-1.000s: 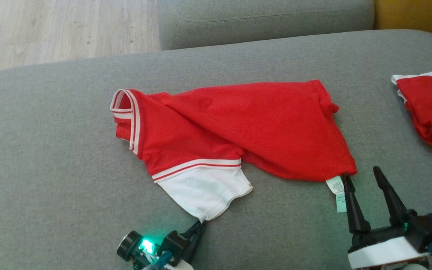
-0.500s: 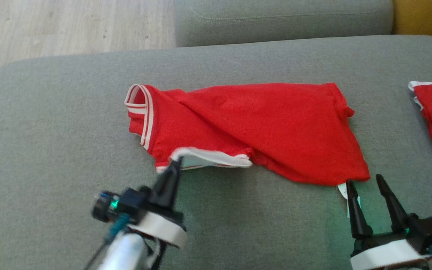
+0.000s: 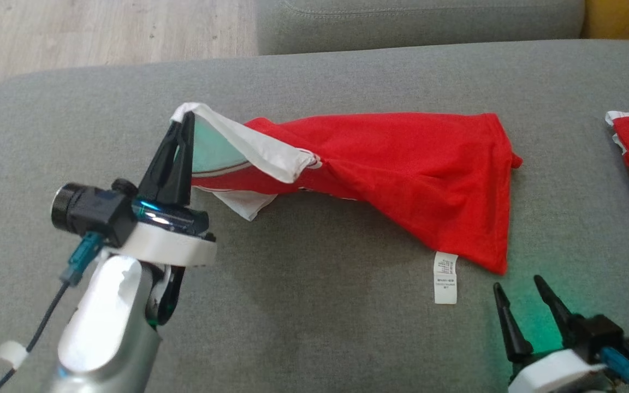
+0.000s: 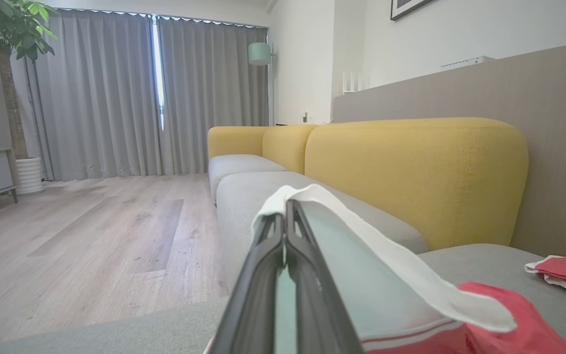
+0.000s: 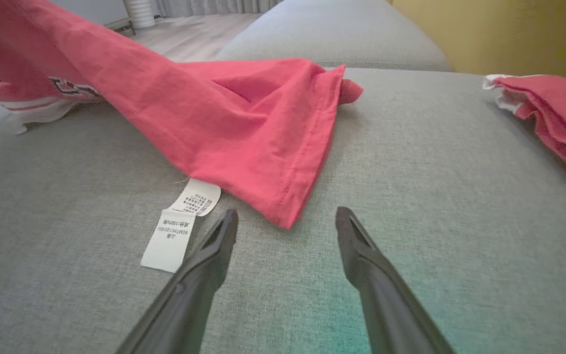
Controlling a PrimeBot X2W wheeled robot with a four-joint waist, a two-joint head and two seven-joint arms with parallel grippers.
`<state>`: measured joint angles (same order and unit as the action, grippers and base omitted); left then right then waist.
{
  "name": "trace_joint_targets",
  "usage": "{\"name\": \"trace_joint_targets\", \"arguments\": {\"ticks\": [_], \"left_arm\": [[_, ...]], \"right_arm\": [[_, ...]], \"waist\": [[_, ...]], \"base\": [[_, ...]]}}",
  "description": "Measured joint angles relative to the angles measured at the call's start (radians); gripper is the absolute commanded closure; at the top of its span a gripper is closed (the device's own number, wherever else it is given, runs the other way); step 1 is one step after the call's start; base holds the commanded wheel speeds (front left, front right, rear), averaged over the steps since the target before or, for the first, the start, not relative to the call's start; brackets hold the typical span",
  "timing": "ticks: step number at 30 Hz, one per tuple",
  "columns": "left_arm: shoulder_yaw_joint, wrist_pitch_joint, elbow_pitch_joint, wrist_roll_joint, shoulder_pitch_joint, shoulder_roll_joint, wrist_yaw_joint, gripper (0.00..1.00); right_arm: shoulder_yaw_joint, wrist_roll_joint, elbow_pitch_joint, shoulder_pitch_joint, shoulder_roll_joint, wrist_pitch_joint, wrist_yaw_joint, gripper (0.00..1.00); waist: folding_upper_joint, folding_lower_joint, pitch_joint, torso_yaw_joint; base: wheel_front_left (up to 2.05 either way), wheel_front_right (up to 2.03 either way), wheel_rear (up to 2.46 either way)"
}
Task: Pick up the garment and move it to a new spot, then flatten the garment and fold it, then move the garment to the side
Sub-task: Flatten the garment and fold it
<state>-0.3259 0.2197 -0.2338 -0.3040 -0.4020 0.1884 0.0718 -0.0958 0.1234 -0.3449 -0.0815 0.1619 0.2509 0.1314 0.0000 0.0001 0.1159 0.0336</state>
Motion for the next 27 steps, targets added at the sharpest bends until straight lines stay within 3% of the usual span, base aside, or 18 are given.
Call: {"name": "trace_joint_targets", "arguments": {"ticks": [15,16,19,20,22,24,27], "left_arm": [[-0.03,-0.009,-0.025,0.002,-0.062,0.006,0.008,1.0],[-0.031,-0.009,-0.027,0.005,-0.066,0.005,0.008,1.0],[-0.036,-0.008,-0.032,0.005,-0.069,0.004,0.009,1.0],[-0.037,-0.008,-0.035,0.005,-0.07,0.004,0.009,1.0],[-0.041,-0.008,-0.04,0.005,-0.071,0.003,0.009,1.0],[-0.046,-0.007,-0.044,0.005,-0.073,0.002,0.009,1.0],[-0.052,-0.007,-0.054,0.004,-0.077,0.002,0.01,1.0]], "right_arm": [[-0.043,-0.011,-0.127,0.123,0.013,-0.114,0.0,0.0],[-0.039,-0.012,-0.132,0.127,0.012,-0.119,0.0,0.11],[-0.029,-0.019,-0.143,0.133,0.012,-0.119,0.0,0.26],[-0.028,-0.019,-0.145,0.133,0.012,-0.119,0.0,0.44],[-0.027,-0.019,-0.149,0.133,0.011,-0.118,0.0,0.67],[-0.022,-0.019,-0.152,0.134,0.009,-0.118,0.0,1.0],[-0.019,-0.019,-0.155,0.134,0.007,-0.107,0.0,1.0]], "waist": [[0.0,0.0,0.029,0.019],[0.0,0.0,0.03,0.023],[0.0,0.0,0.033,0.032],[0.0,0.0,0.034,0.035],[0.0,0.0,0.036,0.04],[0.0,0.0,0.035,0.044],[0.0,0.0,0.029,0.047]], "base": [[0.0,0.0,0.0],[0.0,0.0,0.0],[0.0,0.0,0.0],[0.0,0.0,0.0],[0.0,0.0,0.0],[0.0,0.0,0.0],[0.0,0.0,0.0]]}}
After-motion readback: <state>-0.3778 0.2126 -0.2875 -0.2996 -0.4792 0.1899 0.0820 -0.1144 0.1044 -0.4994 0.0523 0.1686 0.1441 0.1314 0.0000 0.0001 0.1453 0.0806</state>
